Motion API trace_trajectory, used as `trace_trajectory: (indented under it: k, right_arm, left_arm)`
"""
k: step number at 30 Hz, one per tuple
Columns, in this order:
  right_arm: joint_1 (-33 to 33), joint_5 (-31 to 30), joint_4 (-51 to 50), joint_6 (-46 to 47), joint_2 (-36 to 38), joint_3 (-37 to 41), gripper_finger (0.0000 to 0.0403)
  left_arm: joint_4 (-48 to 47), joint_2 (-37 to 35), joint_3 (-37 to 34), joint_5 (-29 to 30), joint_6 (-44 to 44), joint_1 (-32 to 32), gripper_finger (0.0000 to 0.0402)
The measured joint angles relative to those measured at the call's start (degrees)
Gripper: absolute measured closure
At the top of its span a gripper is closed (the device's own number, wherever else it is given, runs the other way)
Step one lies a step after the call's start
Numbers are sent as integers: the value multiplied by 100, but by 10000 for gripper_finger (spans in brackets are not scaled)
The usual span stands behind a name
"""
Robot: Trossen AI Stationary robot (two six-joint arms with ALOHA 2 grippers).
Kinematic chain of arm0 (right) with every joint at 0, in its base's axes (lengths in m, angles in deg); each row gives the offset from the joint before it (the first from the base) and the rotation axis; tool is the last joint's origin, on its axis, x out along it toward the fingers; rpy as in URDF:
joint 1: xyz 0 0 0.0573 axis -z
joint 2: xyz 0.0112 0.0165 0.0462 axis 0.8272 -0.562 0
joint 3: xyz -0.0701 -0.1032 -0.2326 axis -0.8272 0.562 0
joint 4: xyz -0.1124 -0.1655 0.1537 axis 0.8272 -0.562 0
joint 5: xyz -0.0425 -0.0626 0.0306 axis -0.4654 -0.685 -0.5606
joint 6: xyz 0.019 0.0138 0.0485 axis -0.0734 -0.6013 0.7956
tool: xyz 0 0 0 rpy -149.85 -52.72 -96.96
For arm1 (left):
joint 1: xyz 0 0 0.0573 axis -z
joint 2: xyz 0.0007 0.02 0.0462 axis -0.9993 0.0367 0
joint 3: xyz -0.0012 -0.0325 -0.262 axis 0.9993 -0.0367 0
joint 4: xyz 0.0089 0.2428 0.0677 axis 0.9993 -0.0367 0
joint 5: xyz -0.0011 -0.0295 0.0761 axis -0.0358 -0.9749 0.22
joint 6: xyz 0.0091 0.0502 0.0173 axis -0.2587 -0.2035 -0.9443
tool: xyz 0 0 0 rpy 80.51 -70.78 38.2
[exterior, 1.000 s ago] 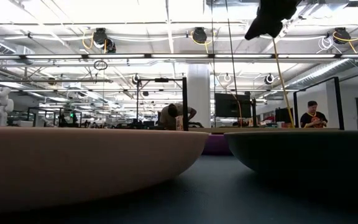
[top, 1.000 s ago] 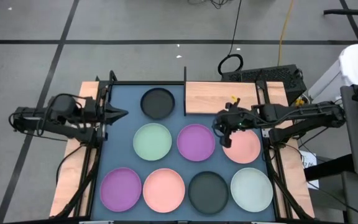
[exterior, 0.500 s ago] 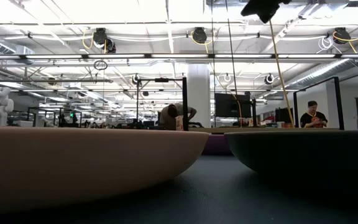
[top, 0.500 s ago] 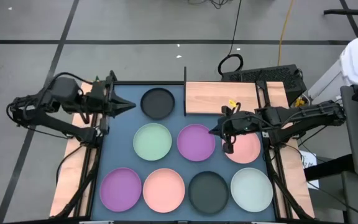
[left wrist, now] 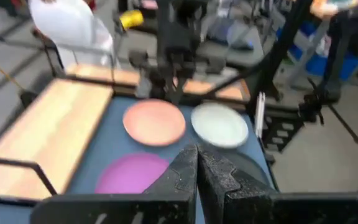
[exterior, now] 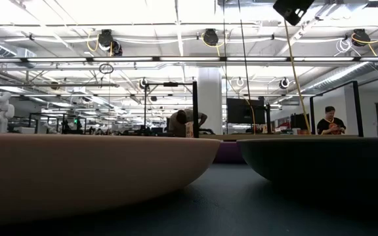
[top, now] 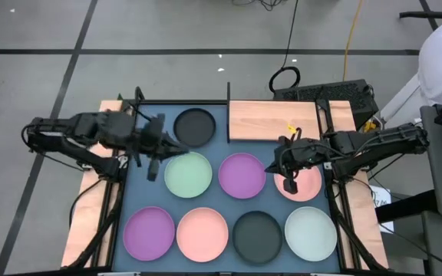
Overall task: Place and stack plates onto a shelf
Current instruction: Put the top orange plate on the shelf
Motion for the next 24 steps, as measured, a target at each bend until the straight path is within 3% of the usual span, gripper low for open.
trace_trajectory:
  k: [11, 17, 24]
  right_arm:
    - [-484, 7, -1130, 1014, -78, 0, 403]
    - [-596, -8, -1848, 2379, -104, 31, 403]
    - [-631, 560, -1709, 3395, -104, 880, 390]
  left_arm:
    - [-123, 714, -2, 312, 522, 300, 396]
    - [-197, 977, -2, 398, 848, 284, 396]
    - [-515, 1164, -4, 1063, 1388, 253, 396]
